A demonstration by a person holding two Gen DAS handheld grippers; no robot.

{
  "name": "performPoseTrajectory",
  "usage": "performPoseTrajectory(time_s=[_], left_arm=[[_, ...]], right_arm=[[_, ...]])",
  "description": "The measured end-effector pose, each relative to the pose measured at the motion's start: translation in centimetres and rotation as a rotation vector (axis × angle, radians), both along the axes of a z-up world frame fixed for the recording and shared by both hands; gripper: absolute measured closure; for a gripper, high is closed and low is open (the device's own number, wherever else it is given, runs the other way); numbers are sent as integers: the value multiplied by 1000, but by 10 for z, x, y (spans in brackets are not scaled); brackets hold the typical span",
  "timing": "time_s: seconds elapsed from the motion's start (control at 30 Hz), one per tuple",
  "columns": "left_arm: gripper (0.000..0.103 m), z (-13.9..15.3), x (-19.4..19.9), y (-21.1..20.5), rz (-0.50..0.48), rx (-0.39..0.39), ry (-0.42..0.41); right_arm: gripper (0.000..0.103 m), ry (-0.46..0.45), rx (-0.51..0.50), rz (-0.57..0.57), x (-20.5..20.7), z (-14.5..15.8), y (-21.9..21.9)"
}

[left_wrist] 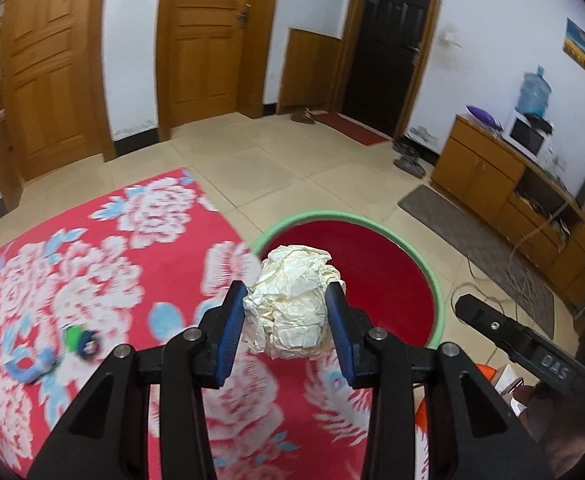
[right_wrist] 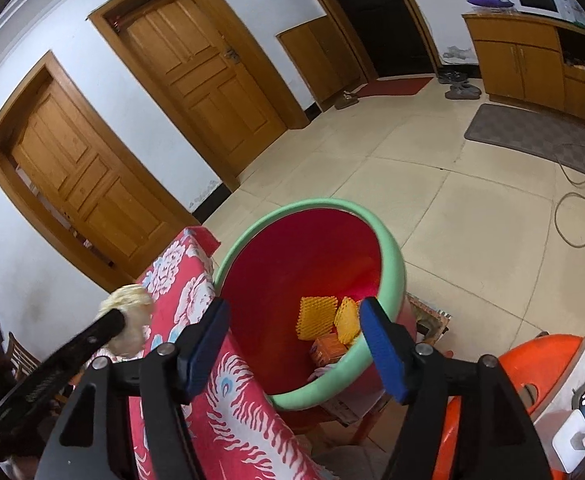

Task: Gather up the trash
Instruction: 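Release the medicine box into the bucket with the right tool while the left tool drops the paper in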

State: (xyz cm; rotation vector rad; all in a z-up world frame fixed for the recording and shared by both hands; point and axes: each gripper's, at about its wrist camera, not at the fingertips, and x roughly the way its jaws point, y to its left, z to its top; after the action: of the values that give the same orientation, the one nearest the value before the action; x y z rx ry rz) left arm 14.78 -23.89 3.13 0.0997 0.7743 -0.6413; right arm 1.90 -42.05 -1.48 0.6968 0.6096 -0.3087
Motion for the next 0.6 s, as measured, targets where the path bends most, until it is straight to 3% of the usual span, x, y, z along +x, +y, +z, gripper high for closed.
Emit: performPoseTrajectory(time_s=[0.13,0.33,0.6], left_arm=[[61,-11,3,-26,-41,29,6],[39,-18,7,-41,-27,42,14],[38,-21,10,-23,31,26,46]], right_arm=[[29,3,16,-32,-8,-6,-8],[29,7,38,-56,-14,-12,-20],[29,4,45,-46,-13,-10,-21]])
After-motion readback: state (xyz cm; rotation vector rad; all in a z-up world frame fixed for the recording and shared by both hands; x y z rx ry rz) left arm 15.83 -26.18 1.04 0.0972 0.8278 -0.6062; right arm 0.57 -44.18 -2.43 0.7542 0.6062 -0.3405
